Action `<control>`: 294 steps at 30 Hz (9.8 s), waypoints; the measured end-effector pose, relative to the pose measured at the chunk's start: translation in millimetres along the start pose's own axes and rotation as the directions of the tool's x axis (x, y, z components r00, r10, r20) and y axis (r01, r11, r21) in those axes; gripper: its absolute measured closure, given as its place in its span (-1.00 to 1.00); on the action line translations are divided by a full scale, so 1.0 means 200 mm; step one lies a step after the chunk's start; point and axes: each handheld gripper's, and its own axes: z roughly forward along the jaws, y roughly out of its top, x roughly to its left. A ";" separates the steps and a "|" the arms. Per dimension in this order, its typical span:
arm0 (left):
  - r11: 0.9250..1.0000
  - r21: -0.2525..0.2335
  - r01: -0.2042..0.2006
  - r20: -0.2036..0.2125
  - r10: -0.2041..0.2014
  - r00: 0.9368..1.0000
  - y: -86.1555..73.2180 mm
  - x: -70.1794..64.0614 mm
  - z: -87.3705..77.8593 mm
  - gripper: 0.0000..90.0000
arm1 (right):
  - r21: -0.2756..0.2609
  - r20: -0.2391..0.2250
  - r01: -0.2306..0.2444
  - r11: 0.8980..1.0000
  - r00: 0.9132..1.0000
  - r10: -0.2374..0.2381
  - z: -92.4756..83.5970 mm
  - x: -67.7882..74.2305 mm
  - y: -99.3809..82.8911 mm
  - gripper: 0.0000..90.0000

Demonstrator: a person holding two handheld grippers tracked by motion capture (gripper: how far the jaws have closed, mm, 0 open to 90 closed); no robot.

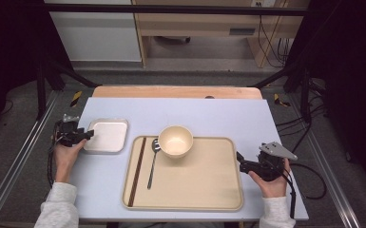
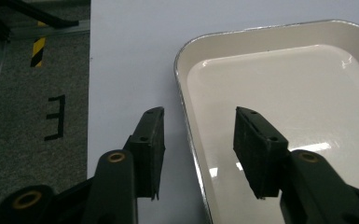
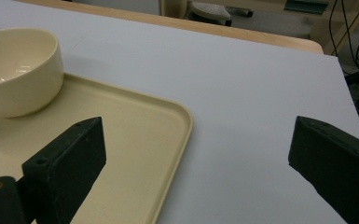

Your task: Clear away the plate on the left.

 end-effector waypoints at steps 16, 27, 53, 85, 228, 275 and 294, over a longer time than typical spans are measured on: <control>0.996 0.045 0.082 0.048 -0.084 0.995 -0.01 0.02 0.03 0.64 | 0.005 -0.002 -0.006 1.000 1.000 0.006 0.00 0.00 0.00 -0.90; 0.988 0.062 0.142 0.047 -0.145 0.988 0.00 0.04 0.03 0.85 | 0.011 0.001 0.007 1.000 1.000 -0.007 0.01 0.01 0.00 -0.90; 0.993 -0.068 0.095 0.004 -0.095 0.996 0.08 -0.04 -0.17 0.98 | 0.003 0.004 0.003 1.000 1.000 -0.003 0.01 0.00 0.00 -0.90; 0.954 -0.291 0.066 0.071 -0.048 0.996 0.11 -0.17 -0.49 0.98 | 0.005 0.002 0.009 1.000 1.000 -0.009 0.00 0.01 0.00 -0.91; 0.917 -0.222 -0.330 0.393 0.394 0.831 -0.05 -1.76 -0.15 0.95 | -0.060 0.008 -0.019 0.998 1.000 0.020 -0.09 -0.04 0.03 -0.91; 0.904 -0.291 -0.314 0.365 0.408 0.837 0.00 -1.55 -0.34 0.07 | -0.056 0.005 -0.019 0.998 1.000 0.020 -0.09 -0.03 0.03 -0.92; 0.923 -0.324 -0.207 0.295 0.307 0.905 0.01 -1.03 -0.46 -0.35 | -0.053 0.018 -0.028 0.998 0.999 0.029 -0.09 -0.05 0.03 -0.93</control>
